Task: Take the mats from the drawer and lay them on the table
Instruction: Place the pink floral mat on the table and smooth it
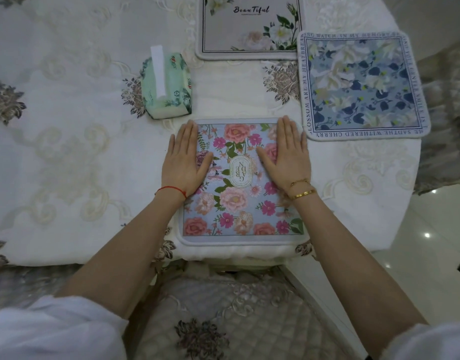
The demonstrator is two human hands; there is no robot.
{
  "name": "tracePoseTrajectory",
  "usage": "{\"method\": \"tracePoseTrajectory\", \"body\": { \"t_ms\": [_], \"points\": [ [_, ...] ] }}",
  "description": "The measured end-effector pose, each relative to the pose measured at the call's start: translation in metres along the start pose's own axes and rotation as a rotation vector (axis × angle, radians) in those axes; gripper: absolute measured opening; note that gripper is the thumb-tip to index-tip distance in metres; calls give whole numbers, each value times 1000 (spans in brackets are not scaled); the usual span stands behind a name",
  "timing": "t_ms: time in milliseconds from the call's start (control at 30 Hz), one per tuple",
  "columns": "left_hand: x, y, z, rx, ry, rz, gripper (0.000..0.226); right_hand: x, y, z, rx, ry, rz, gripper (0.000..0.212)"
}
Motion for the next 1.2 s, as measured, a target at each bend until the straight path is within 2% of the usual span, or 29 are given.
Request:
{"method": "tracePoseTrajectory", "body": {
  "t_ms": [67, 100, 200, 267, 467, 700, 867, 900, 1033, 1200],
  "points": [
    [6, 1, -3, -8, 9, -4, 70, 7, 4, 1, -35, -69, -6, 80],
    [10, 1, -7, -12, -1, -4, 69, 13, 6, 5, -41, -45, -8, 77],
    [28, -3, -28, -5, -98, 14, 64, 34, 2, 29, -4, 158, 19, 71],
    [42, -10, -41, 11, -121, 36, 63, 46, -7, 43, 13, 213, 55, 69],
    [63, -20, -42, 2, -24, 32, 63, 56, -11, 33, 49, 230, 91, 72],
    [86, -11, -22, -4, 23, 41, 63, 88, 0, -17, 54, 123, 77, 75],
    [113, -1, -19, -58, 120, 61, 65, 113, 3, -14, -10, -80, 58, 78],
    [118, -2, -25, -42, 113, 73, 65, 119, 4, -6, -16, -58, 54, 77],
    [141, -18, -56, -22, -4, 144, 66, 144, -2, 42, -40, 238, 132, 72],
    [153, -26, -60, -51, 11, 165, 69, 159, -13, 52, 14, 249, 165, 72]
  ]
}}
Point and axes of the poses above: each hand's wrist, its own x-axis away from the middle knuckle, its own y-axis out of the back of the hand, z = x × y, the point moved 1 cm from there along -x, towards the middle knuckle, and after that the axes turned 5 degrees about x, right-handed, at the moved point
